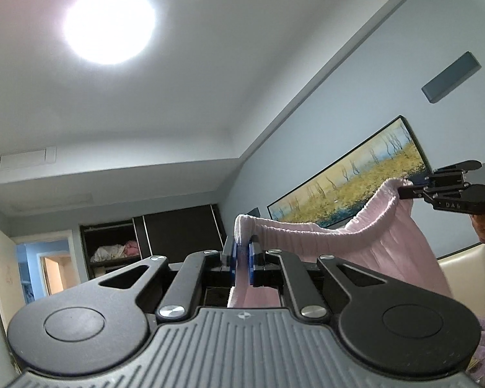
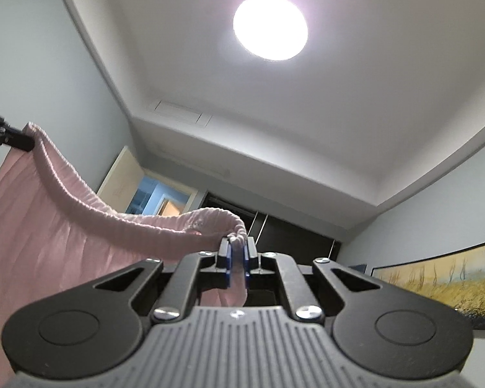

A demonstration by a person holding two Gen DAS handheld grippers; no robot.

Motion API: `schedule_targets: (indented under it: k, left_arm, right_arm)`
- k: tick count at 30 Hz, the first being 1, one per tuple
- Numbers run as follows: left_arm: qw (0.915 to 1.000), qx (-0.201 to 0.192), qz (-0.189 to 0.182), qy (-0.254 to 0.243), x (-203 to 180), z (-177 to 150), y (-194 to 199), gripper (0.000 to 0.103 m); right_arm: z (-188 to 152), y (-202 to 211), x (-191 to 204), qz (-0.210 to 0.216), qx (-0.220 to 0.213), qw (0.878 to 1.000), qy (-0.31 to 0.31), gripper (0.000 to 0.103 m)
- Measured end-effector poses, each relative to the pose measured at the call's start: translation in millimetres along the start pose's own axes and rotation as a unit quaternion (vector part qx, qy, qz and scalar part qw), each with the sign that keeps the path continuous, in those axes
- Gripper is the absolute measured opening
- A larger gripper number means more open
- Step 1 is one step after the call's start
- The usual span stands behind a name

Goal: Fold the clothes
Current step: 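Lift the pink pants up by the waistband with both tools, then hold the waistband raised with both tools and carry the pants over the bed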

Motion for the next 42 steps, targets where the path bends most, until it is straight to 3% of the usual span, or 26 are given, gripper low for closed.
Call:
schedule_targets:
  k: [5,10,24,34,42]
  left_arm:
    - [0.9996,0.024,0.009,0.014,13,-34,-29,0.005]
    - [0.9994,0.027,0.007,0.019,20,-49,-33,0.005]
    - [0.9997,-0.002,0.025,0.009,13,-28,6,0.005]
    - [0.9989,0.015,0.034,0.027,34,-52,9,0.006]
    - [0.9993,-0.01,0.026,0.027,35,-19,23,0.006]
  right_arm:
    - [-29,-34,13,0.01,0.025,1.0,0.005,0.009]
    - [-44,-49,11,0.007,0.033,0.999,-0.004,0.009]
    - [-24,-36,12,0.008,-0.001,1.0,-0.017,0.009]
    - [-31,-33,39,0.035,0.005,0.999,-0.005,0.009]
    - [-3,-27,26,0.023,-0.016,1.0,-0.008,0.009]
Point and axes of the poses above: each gripper's, at about its wrist camera, not at the fingertips, and y roughly against the way its jaws point, x to its left, z to its top, the point moved 6 cm from there along -y, roughly the way its jaws point, and after that the axes turned 15 degrees about y, right-handed, at the moved point
